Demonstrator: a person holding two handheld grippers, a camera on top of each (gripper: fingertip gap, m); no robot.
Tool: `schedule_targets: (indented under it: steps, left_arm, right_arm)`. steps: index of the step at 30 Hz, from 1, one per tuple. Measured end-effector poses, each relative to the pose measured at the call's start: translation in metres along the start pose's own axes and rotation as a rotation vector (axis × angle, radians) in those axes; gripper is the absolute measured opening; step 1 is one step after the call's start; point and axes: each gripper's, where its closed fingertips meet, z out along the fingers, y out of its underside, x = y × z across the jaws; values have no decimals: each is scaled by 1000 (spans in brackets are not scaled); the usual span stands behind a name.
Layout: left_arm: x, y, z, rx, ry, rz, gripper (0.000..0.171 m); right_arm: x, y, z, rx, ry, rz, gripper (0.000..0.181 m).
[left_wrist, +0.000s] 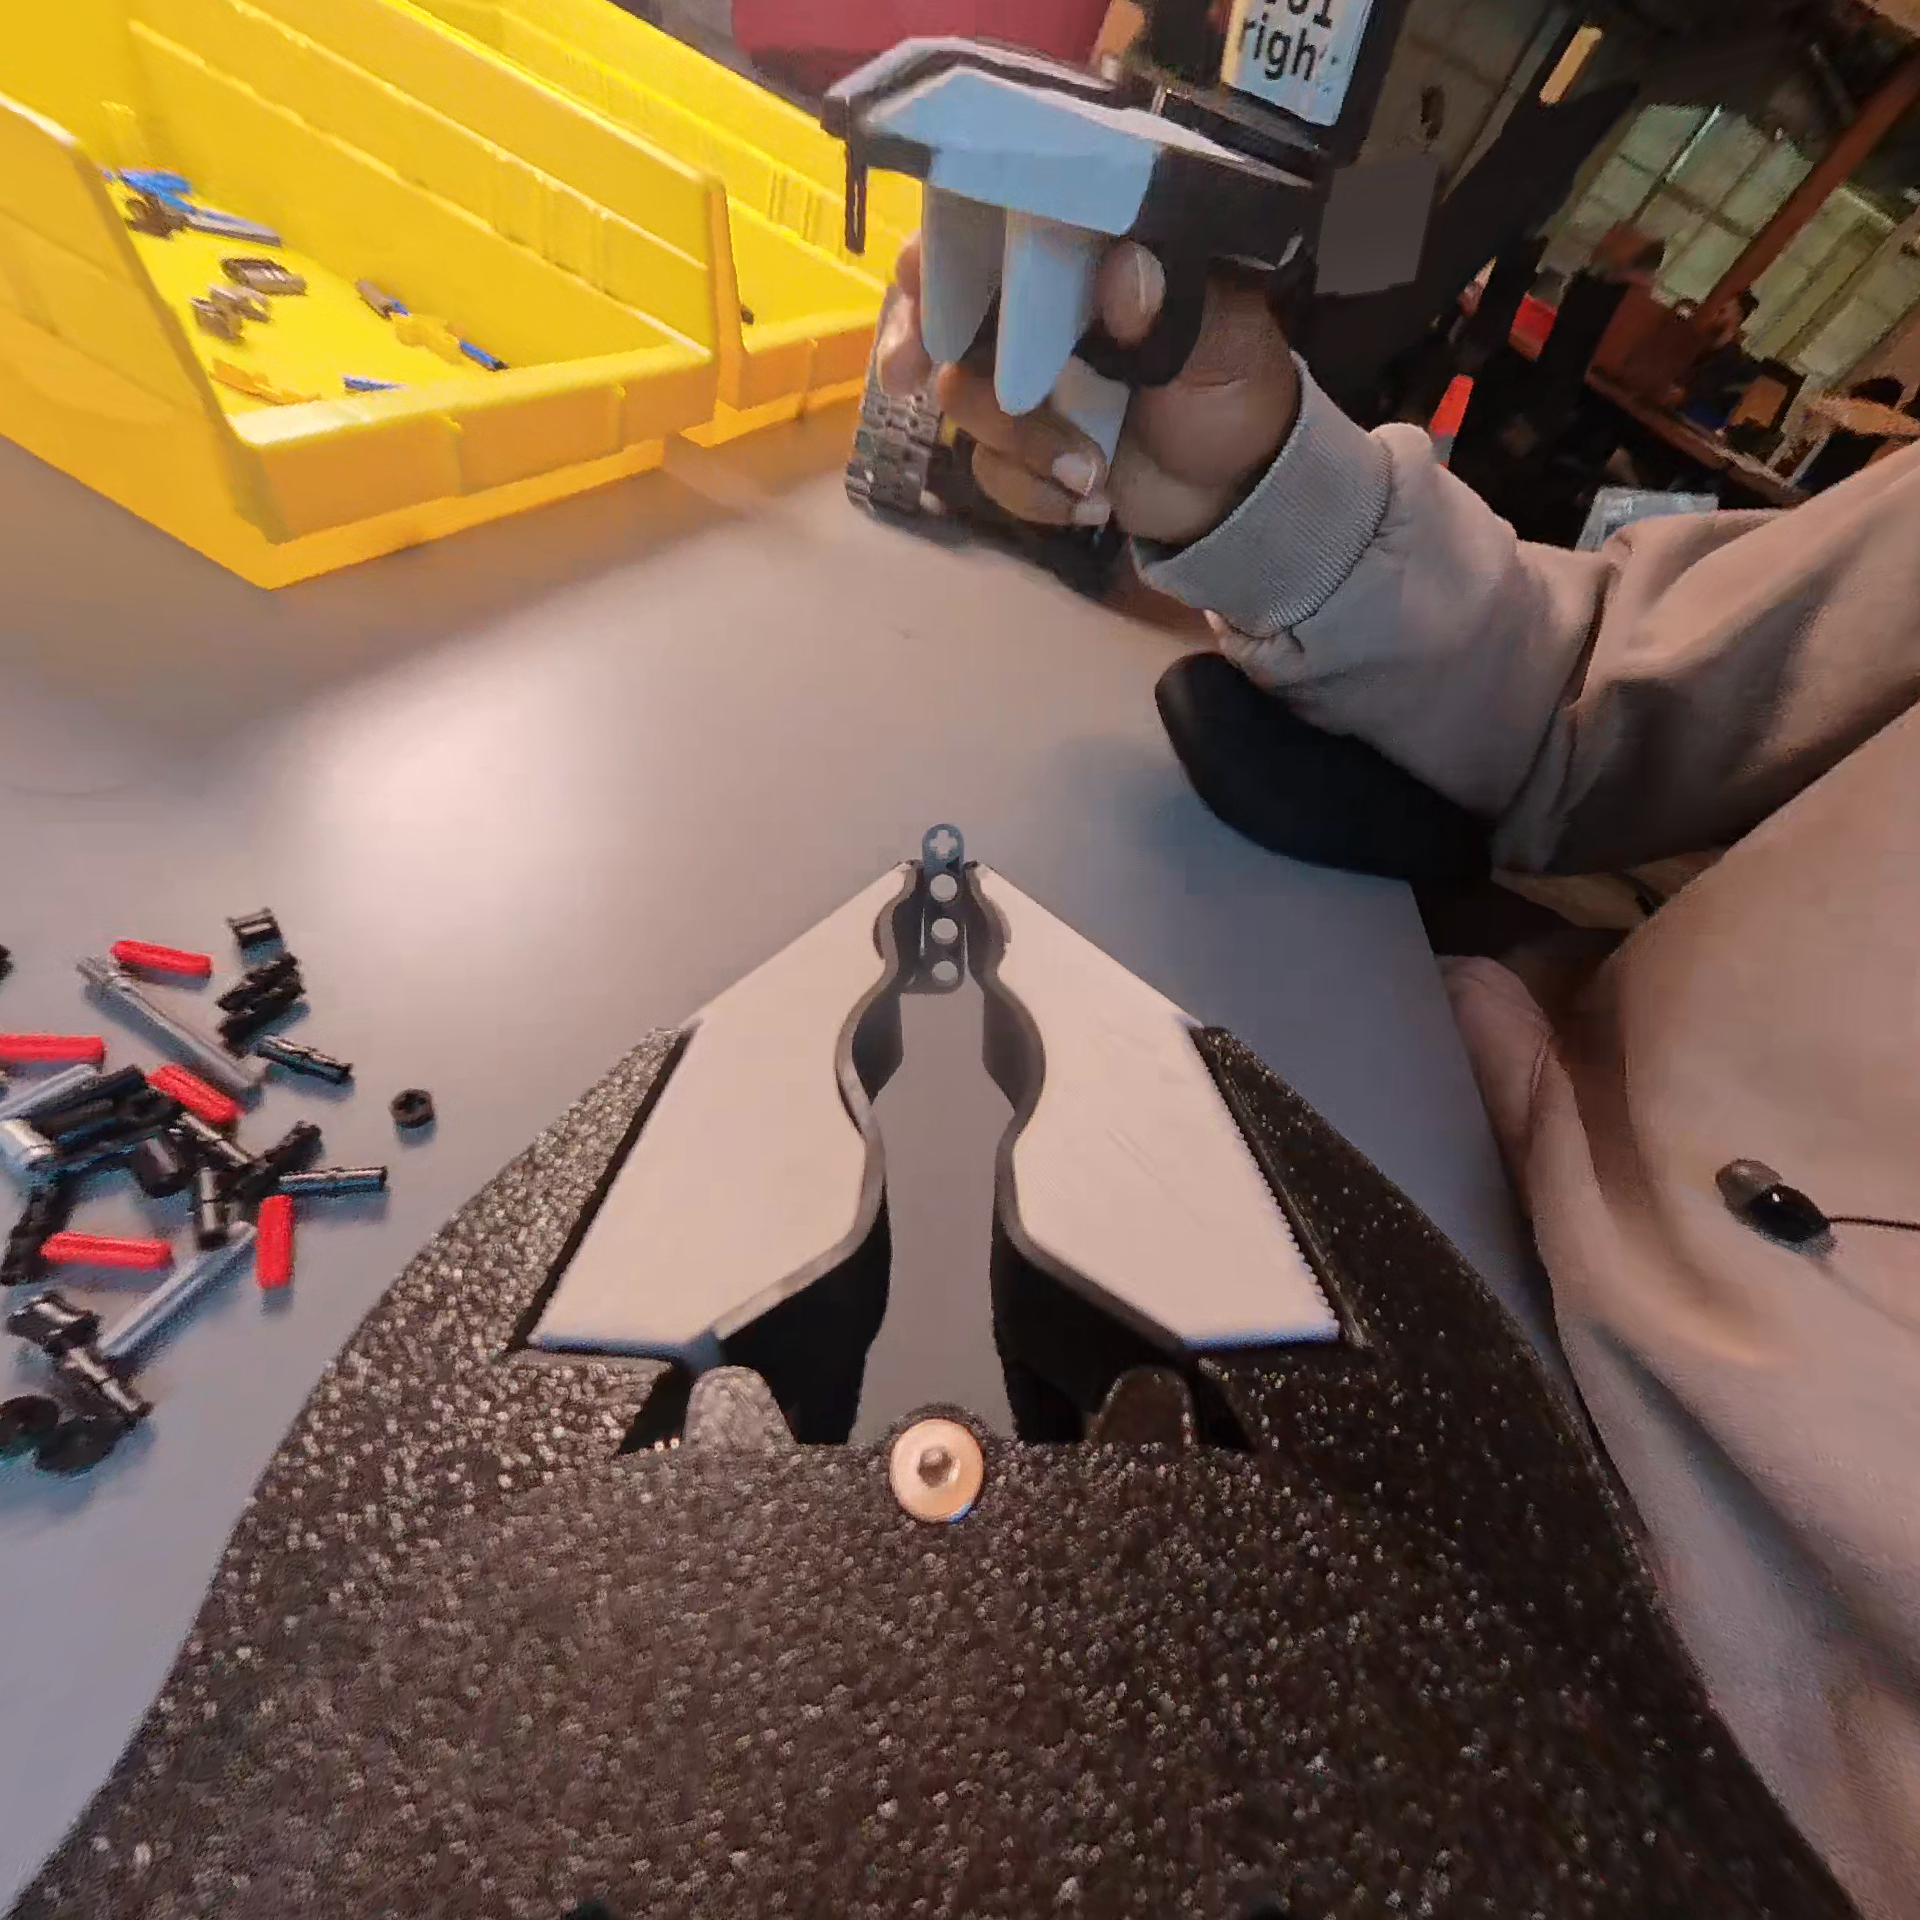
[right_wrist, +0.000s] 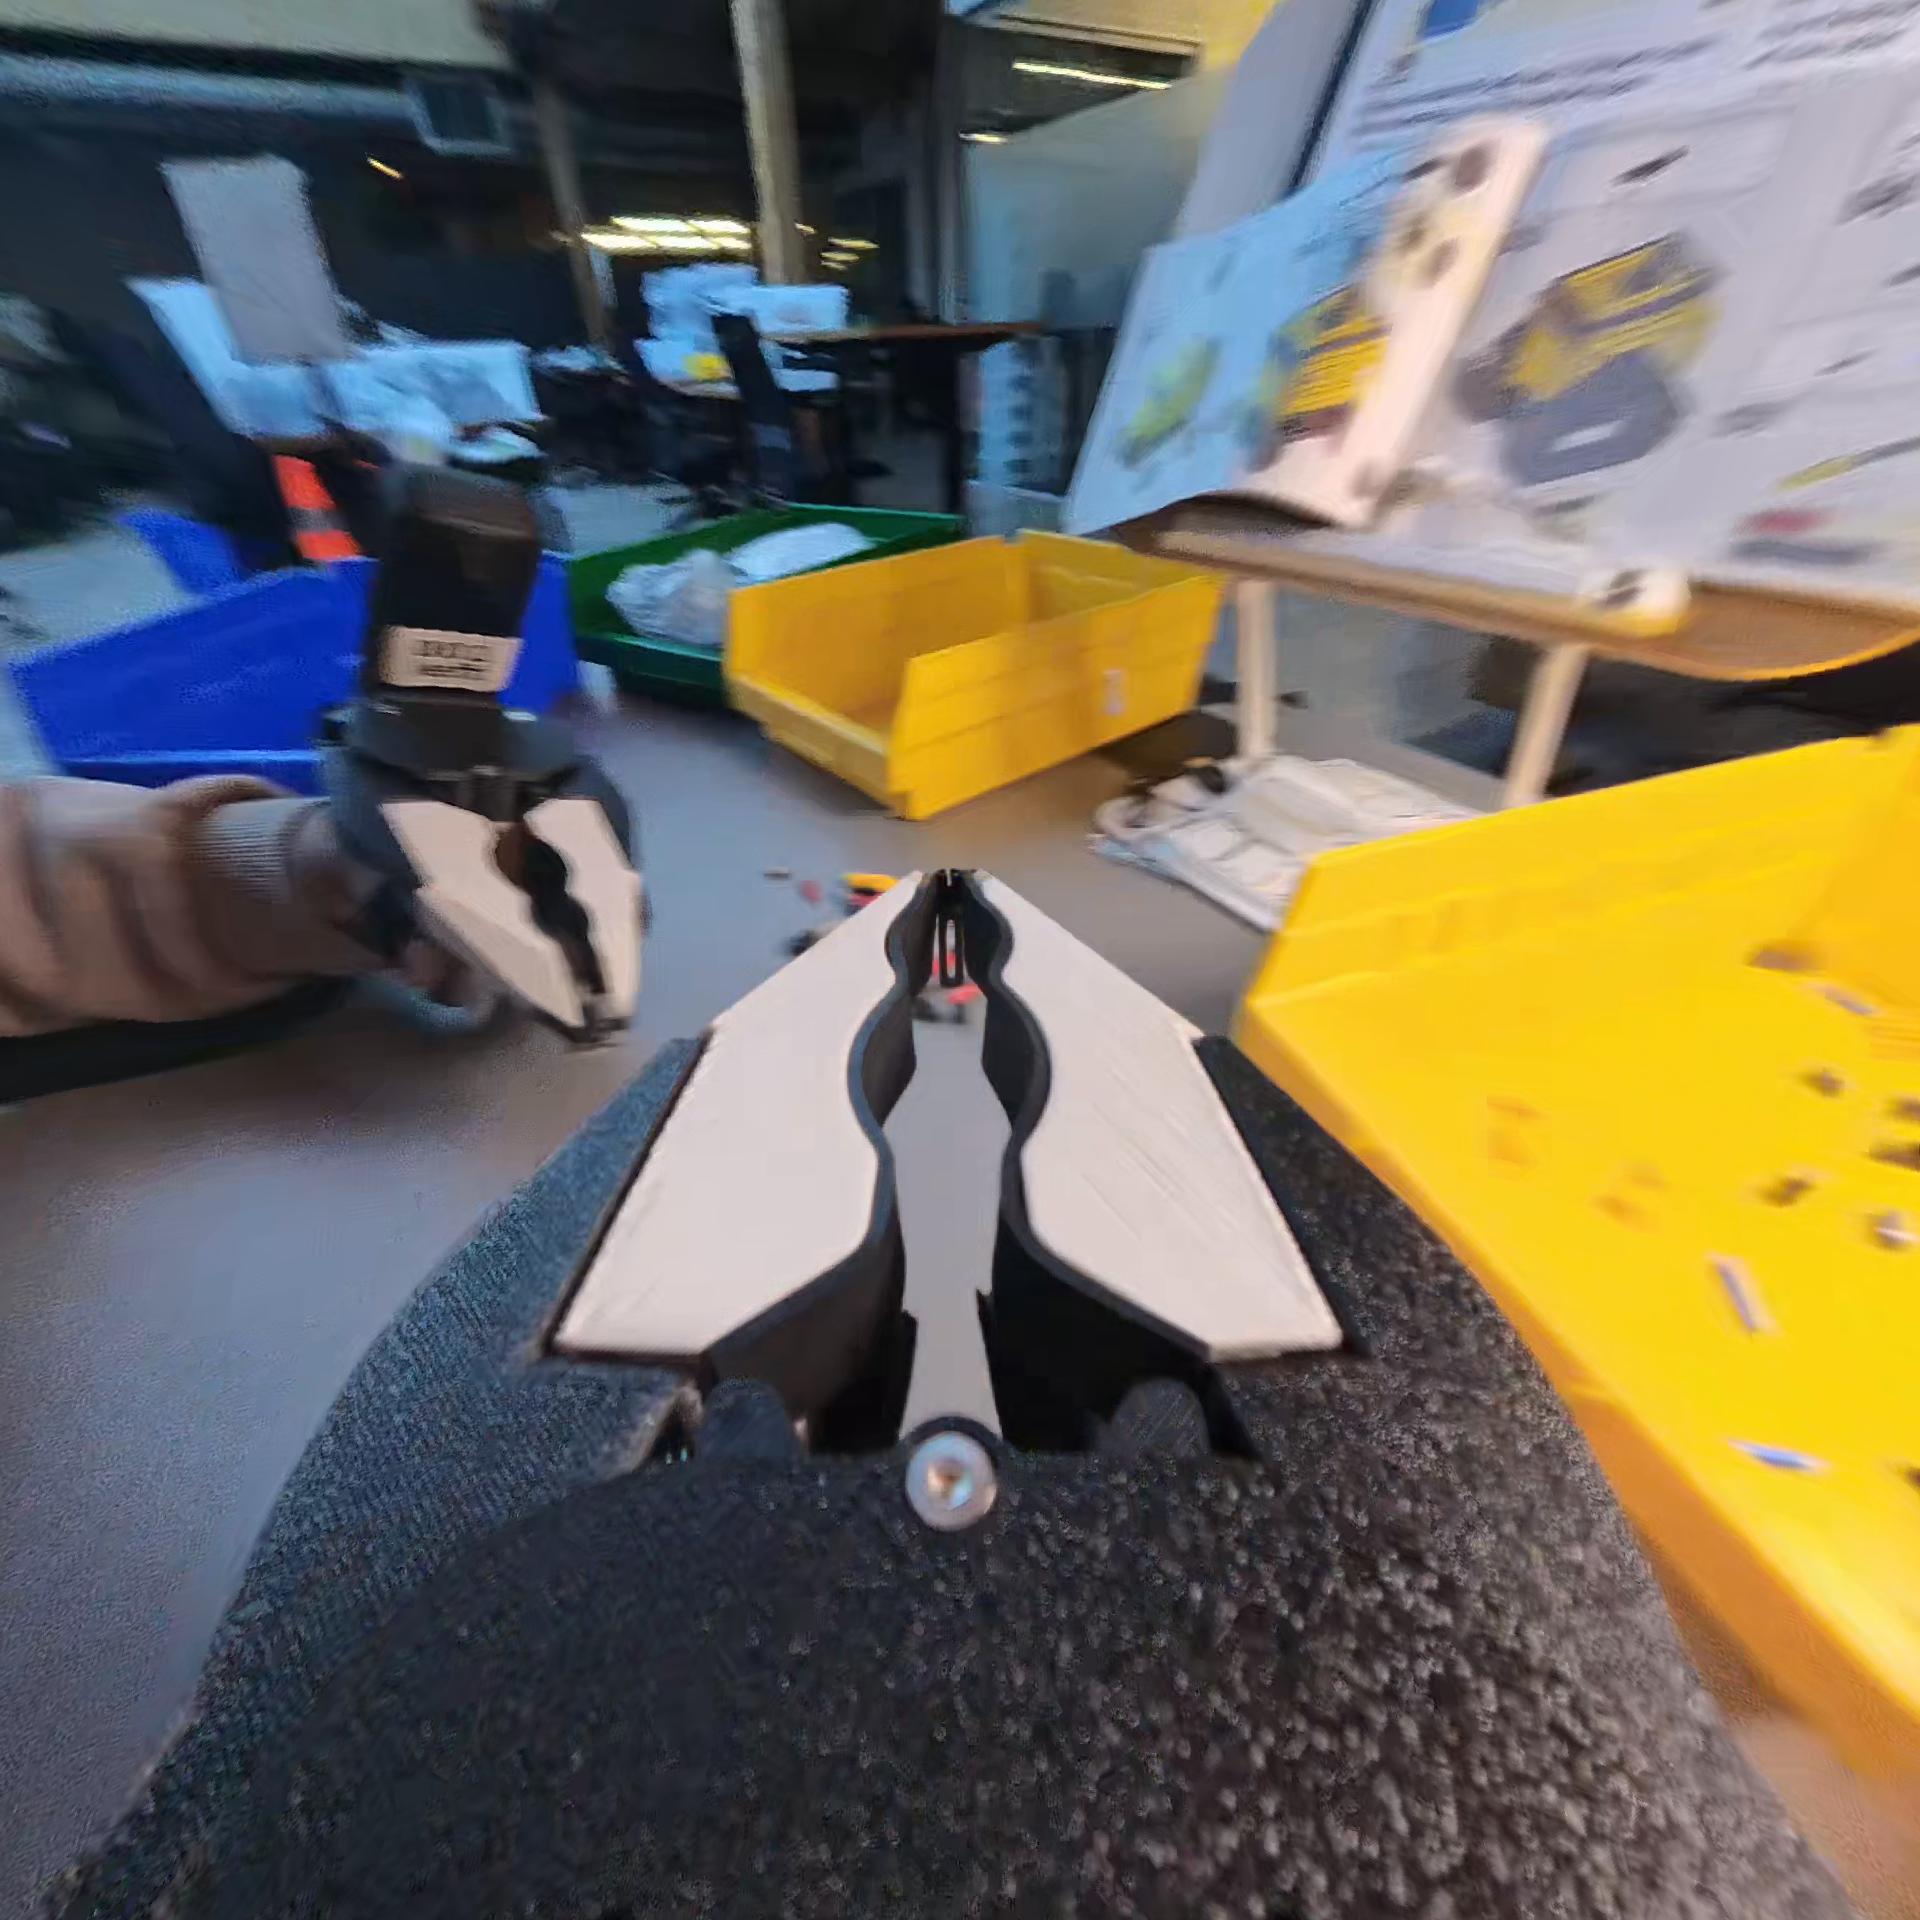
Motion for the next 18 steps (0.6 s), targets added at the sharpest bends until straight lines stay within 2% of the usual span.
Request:
schedule_targets:
  steps: [2,5,7,8,9,10,11,14,16,18]
  left_arm:
    - [-4,-10,-7,50,-28,10,7]
    - [-9,-15,-12,74,-47,9,7]
    - [-11,-15,-13,85,-47,-2,7]
    - [-12,-14,-13,87,-47,-7,7]
    - [-12,-14,-13,89,-48,-7,7]
    - [-13,-14,-13,92,-51,-6,7]
    - [-13,-14,-13,92,-52,-7,7]
    - [-11,-14,-12,108,-35,-34,7]
    - [-6,-20,-13,155,32,-99,7]
    - [2,-31,-18,235,148,-203,7]
  right_arm:
    - [55,-26,-27,-46,240,-91,2]
    - [150,-61,-87,-144,605,-197,3]
    - [209,-63,-123,-255,769,-203,3]
    - [233,-61,-136,-290,814,-198,10]
    - [255,-56,-148,-324,863,-189,24]
    - [272,-52,-158,-347,903,-182,46]
    - [280,-50,-163,-348,920,-169,64]
    - [263,-64,-156,-251,873,-218,69]
    - [228,-69,-135,-201,755,-261,66]
    - [174,-65,-103,-177,554,-270,64]
